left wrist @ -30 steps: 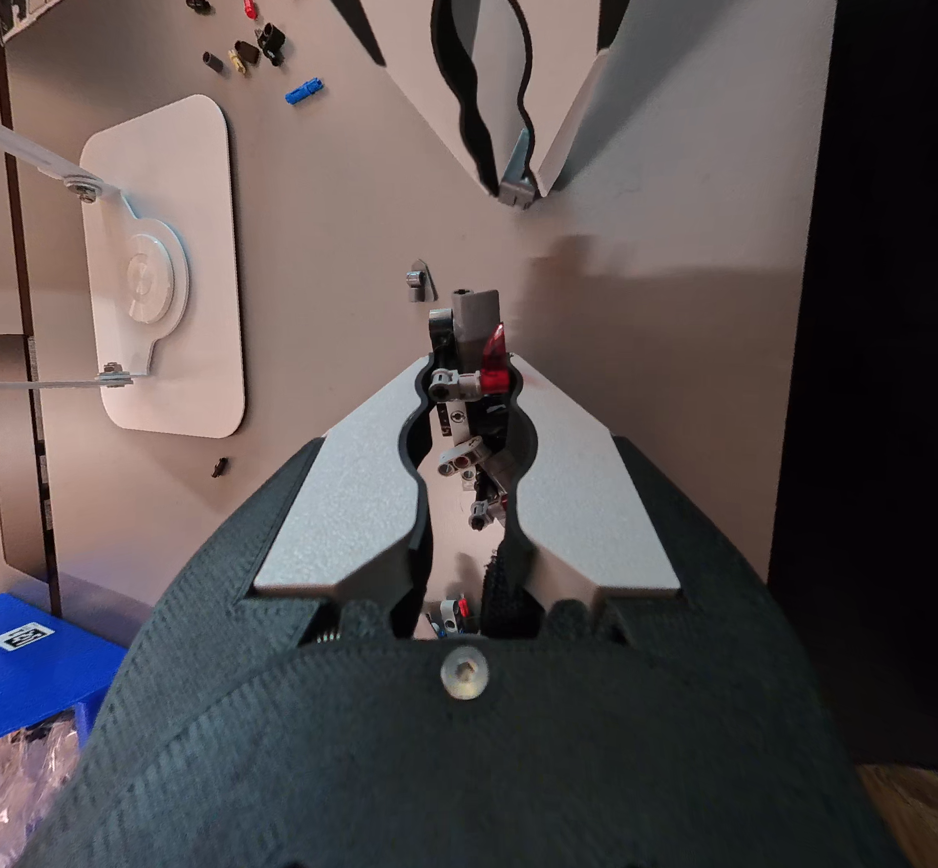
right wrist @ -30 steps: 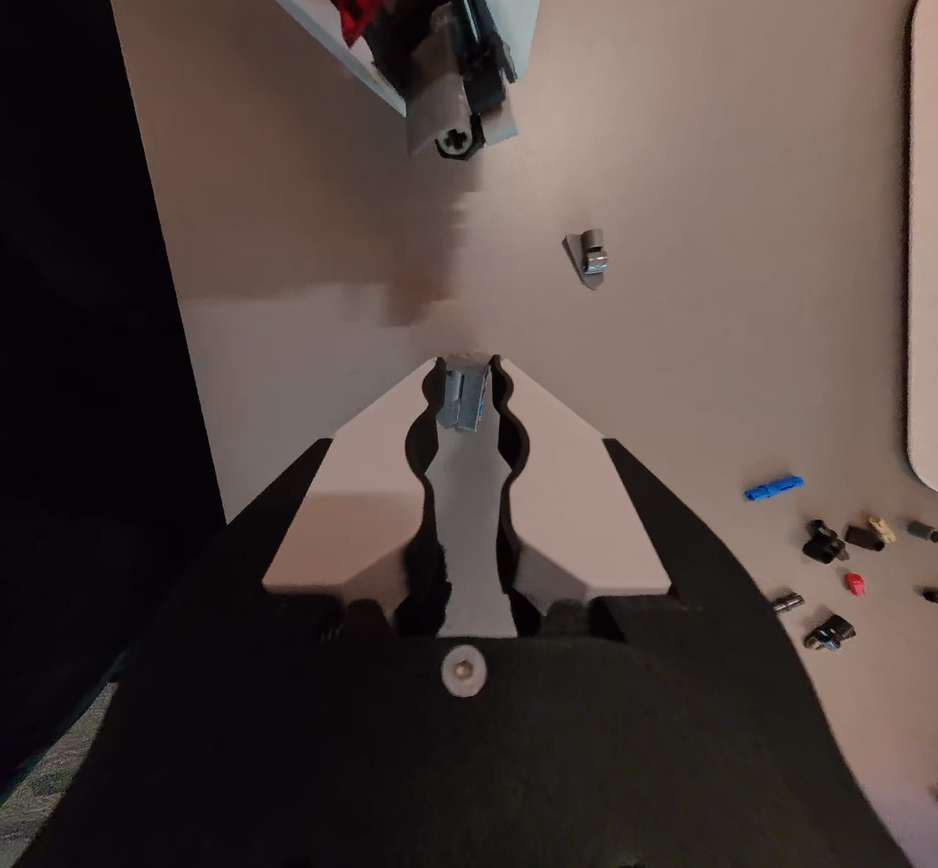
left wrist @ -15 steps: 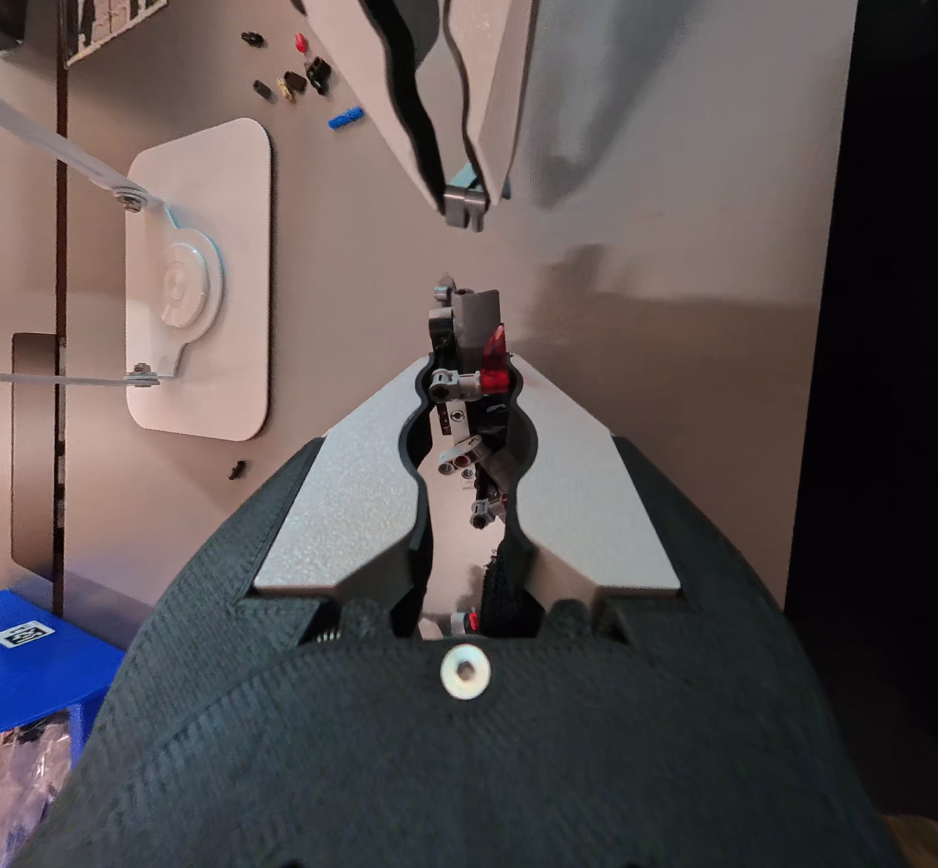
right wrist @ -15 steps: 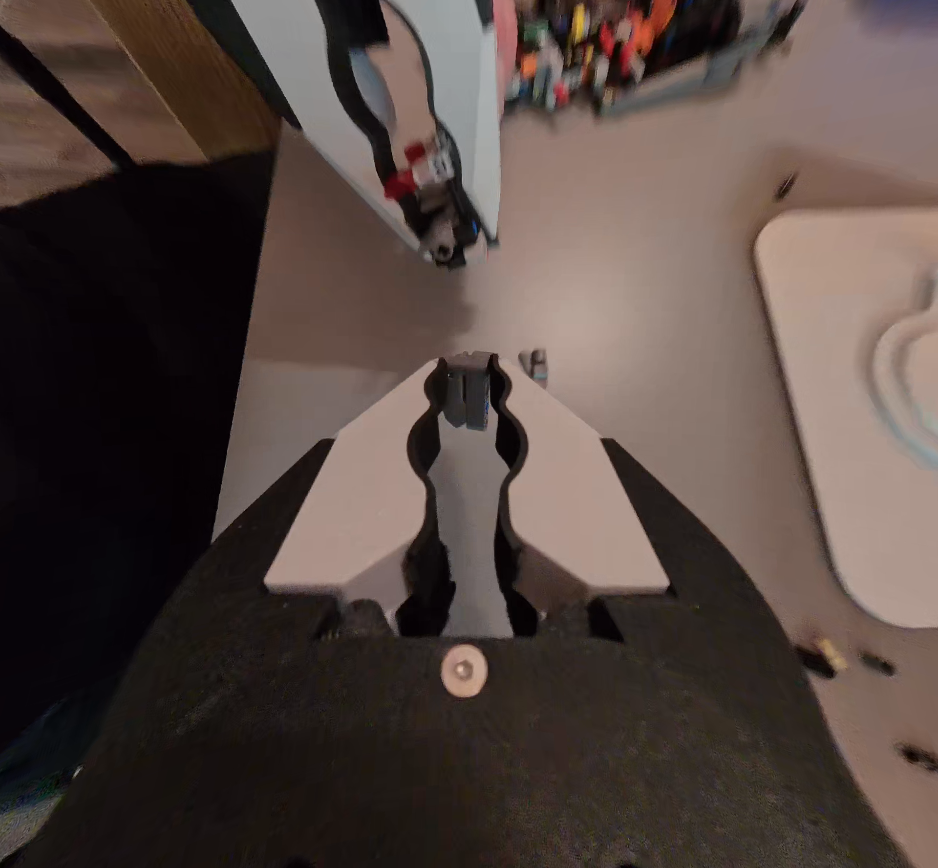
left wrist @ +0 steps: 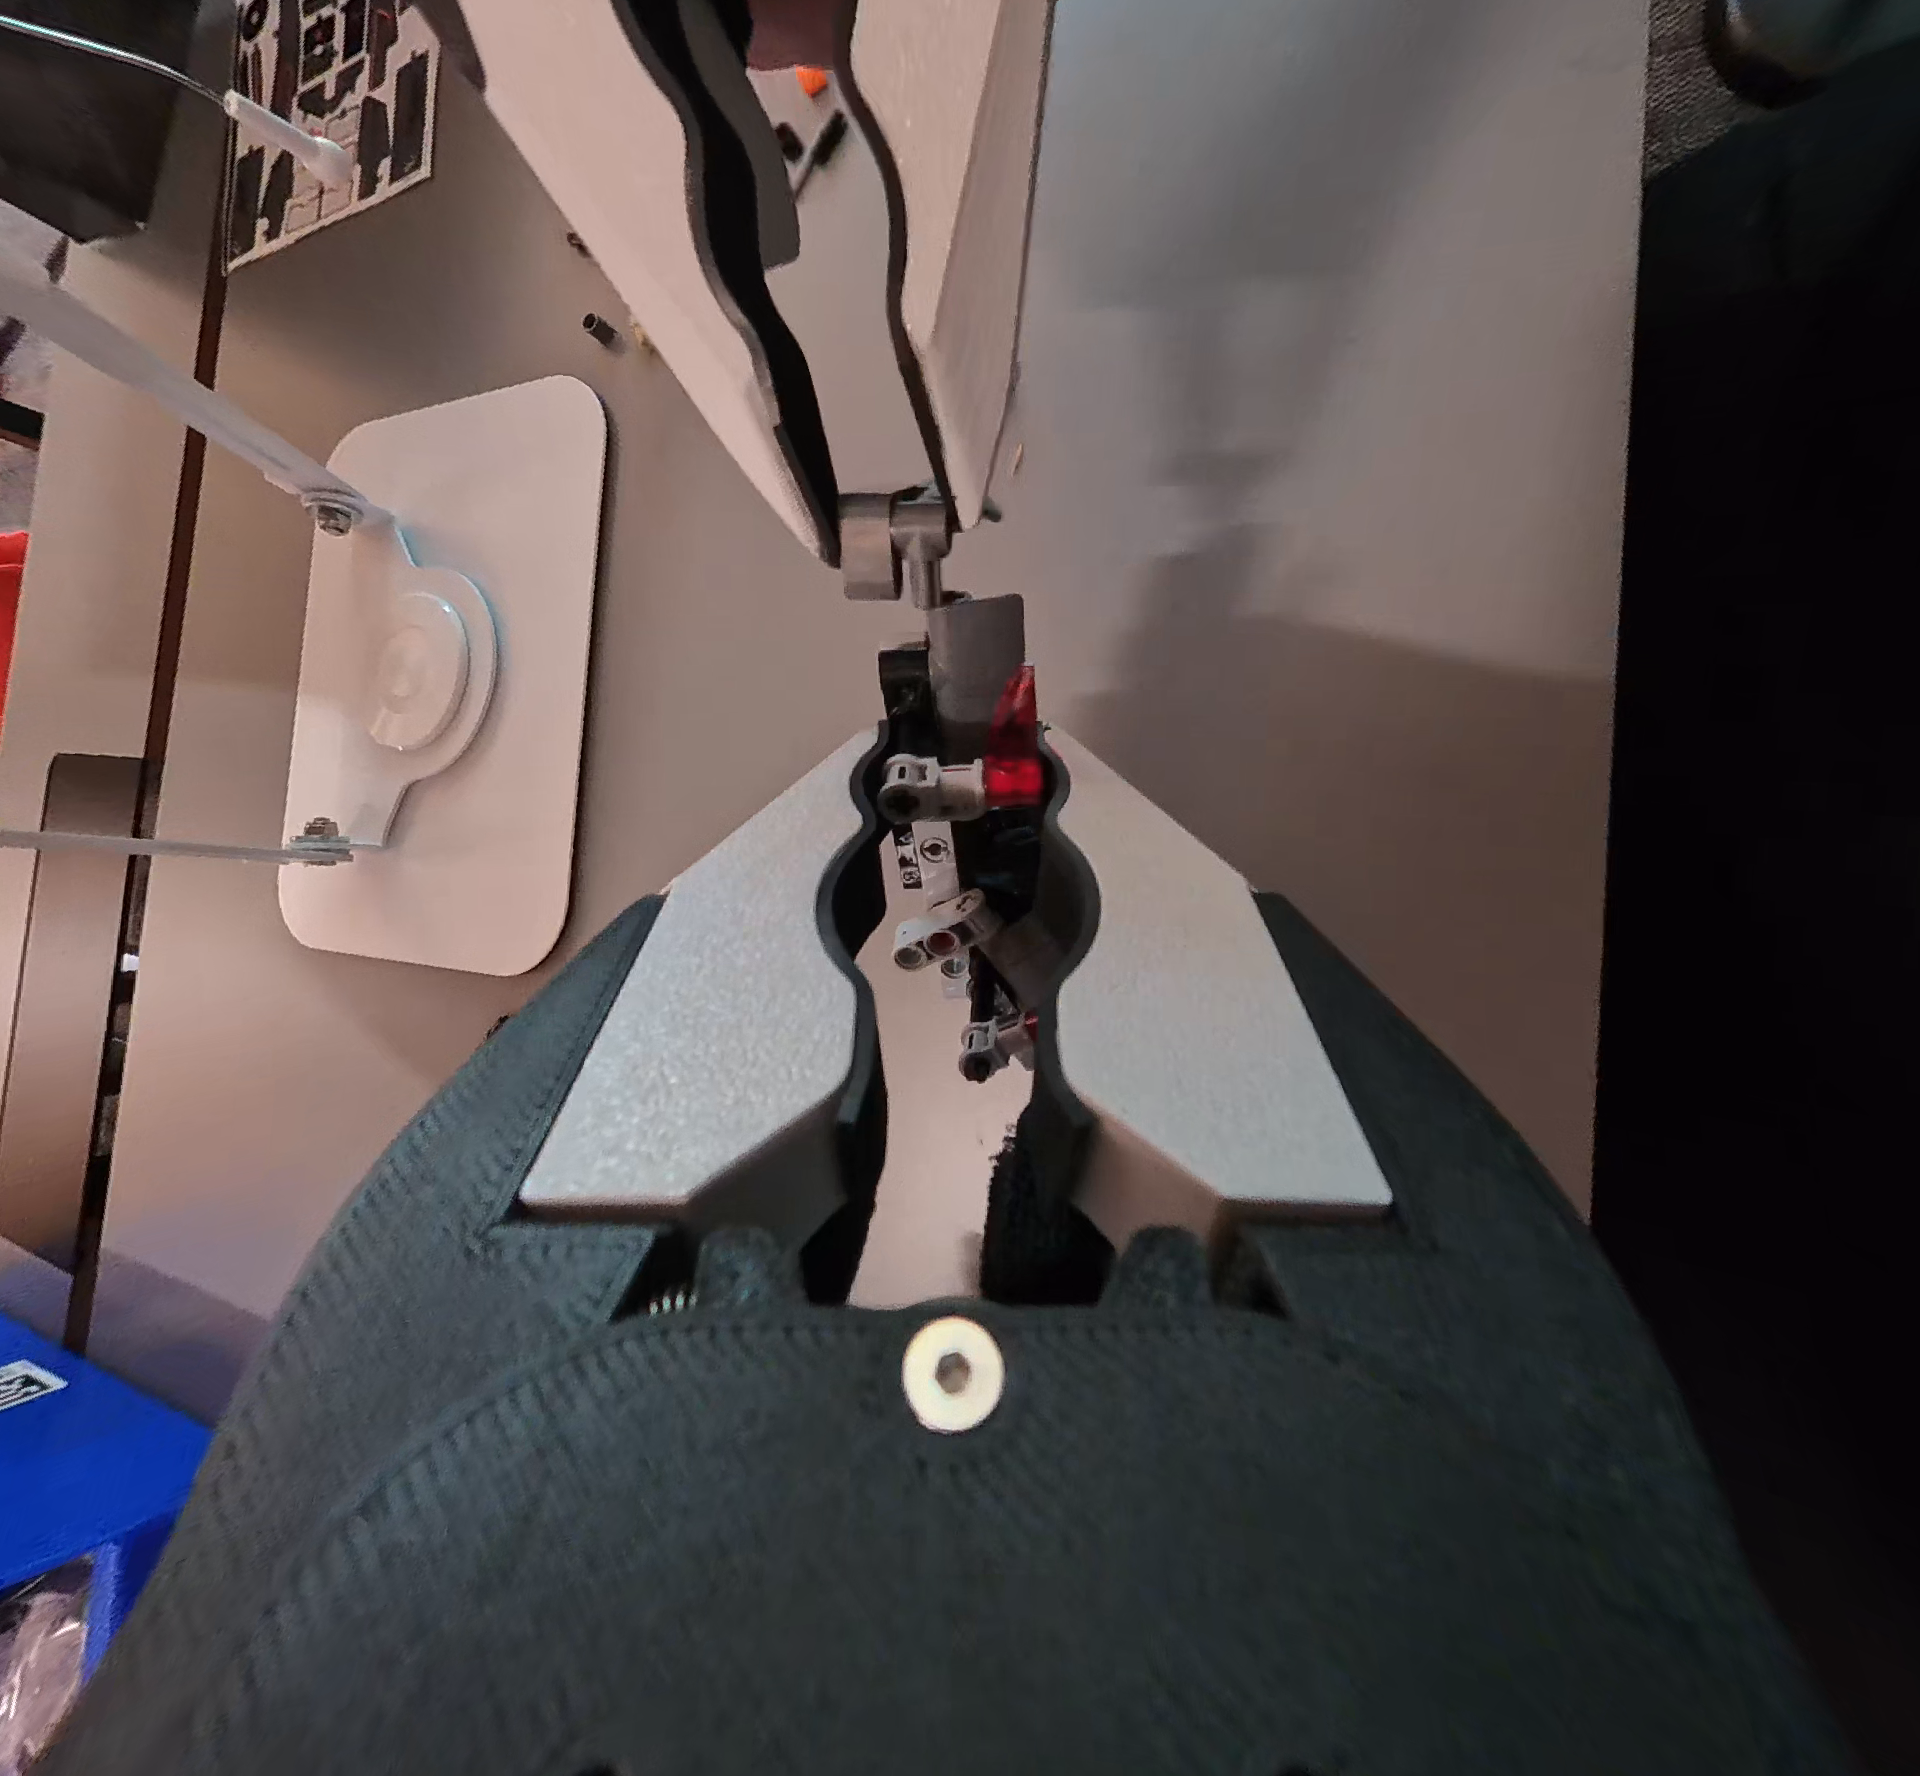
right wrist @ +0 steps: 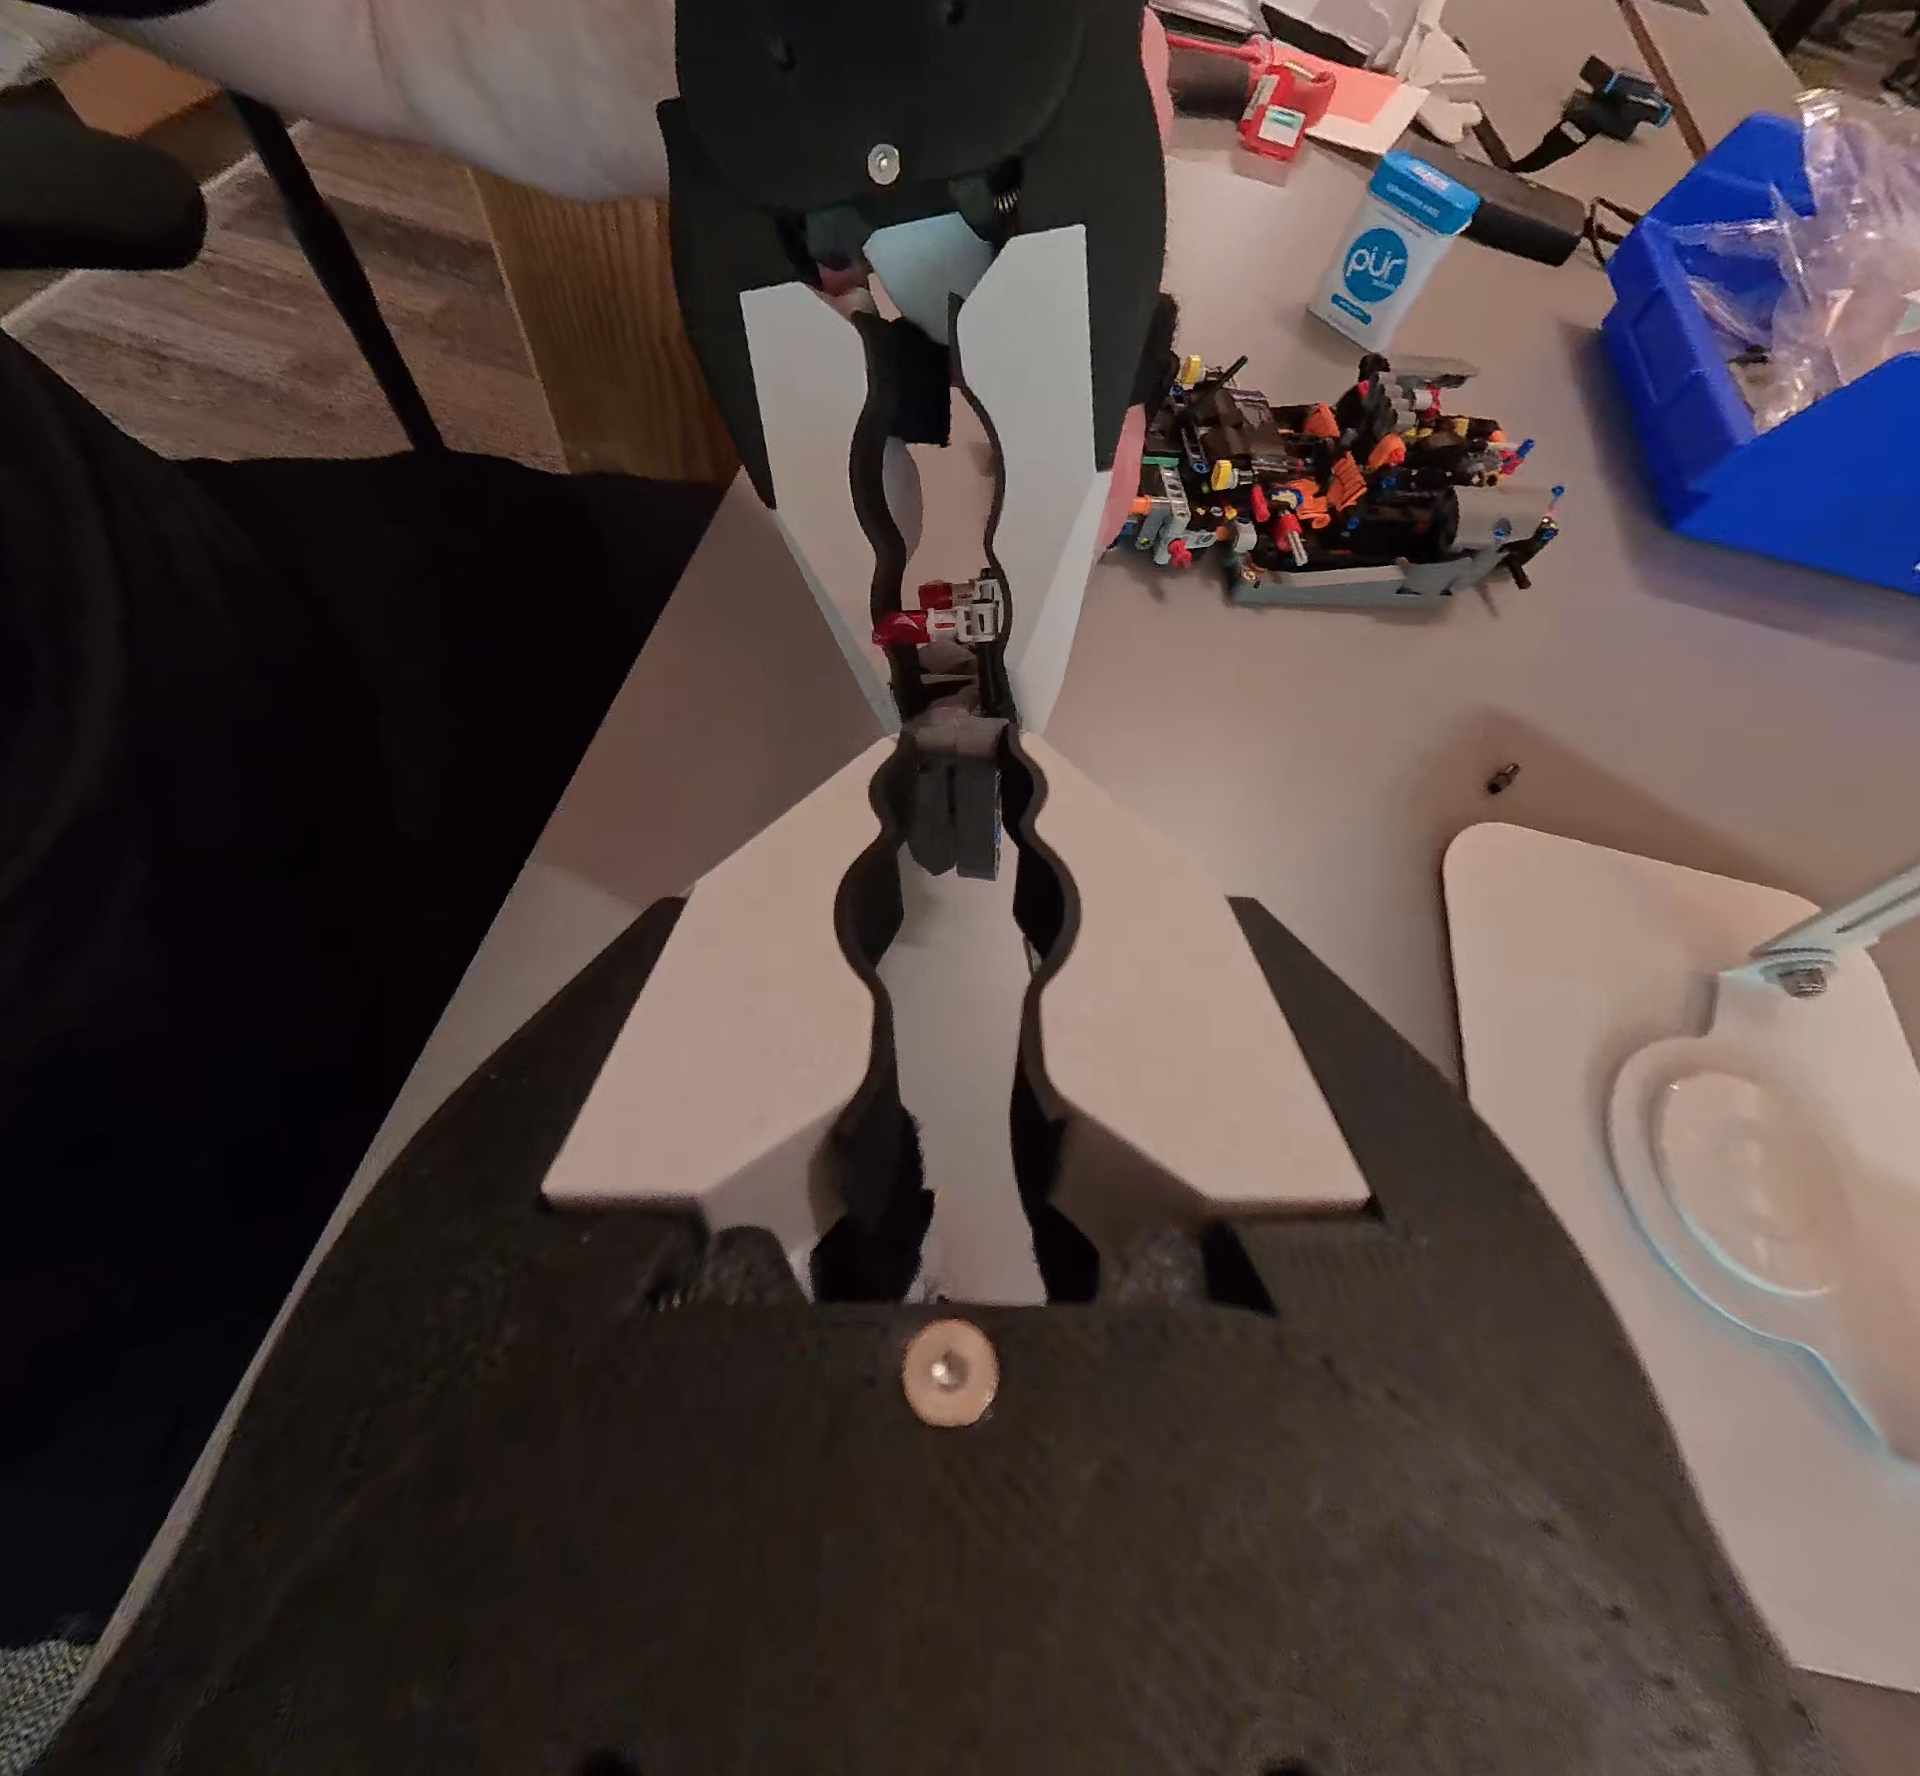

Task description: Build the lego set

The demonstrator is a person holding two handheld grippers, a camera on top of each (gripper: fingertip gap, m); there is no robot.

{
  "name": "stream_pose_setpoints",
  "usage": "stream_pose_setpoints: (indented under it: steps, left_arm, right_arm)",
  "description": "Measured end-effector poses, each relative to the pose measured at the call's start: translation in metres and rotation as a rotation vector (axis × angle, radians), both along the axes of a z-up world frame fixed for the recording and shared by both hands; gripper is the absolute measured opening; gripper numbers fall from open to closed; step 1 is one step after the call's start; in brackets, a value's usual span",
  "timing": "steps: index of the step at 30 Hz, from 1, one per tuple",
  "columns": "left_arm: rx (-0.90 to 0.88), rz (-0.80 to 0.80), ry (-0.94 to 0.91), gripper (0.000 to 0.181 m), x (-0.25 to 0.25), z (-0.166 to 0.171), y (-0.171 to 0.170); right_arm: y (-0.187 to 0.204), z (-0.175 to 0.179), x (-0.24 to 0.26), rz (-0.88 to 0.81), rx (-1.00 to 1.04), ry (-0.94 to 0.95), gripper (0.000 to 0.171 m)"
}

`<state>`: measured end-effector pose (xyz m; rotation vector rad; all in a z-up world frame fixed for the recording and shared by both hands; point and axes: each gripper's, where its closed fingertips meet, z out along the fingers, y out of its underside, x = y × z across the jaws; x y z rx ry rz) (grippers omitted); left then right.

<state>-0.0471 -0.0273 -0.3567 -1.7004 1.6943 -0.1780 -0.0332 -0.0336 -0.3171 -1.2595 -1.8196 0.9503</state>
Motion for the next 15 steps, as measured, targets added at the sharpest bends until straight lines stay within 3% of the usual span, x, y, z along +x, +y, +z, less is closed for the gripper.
stream_pose_setpoints:
  steps: [15]
  left_arm:
    - [-0.030, -0.010, -0.030, 0.022, 0.0011, 0.0062, 0.0050]
  right_arm:
    - [0.0046, 0.0042, 0.0020, 0.038, 0.067, -0.021, 0.012]
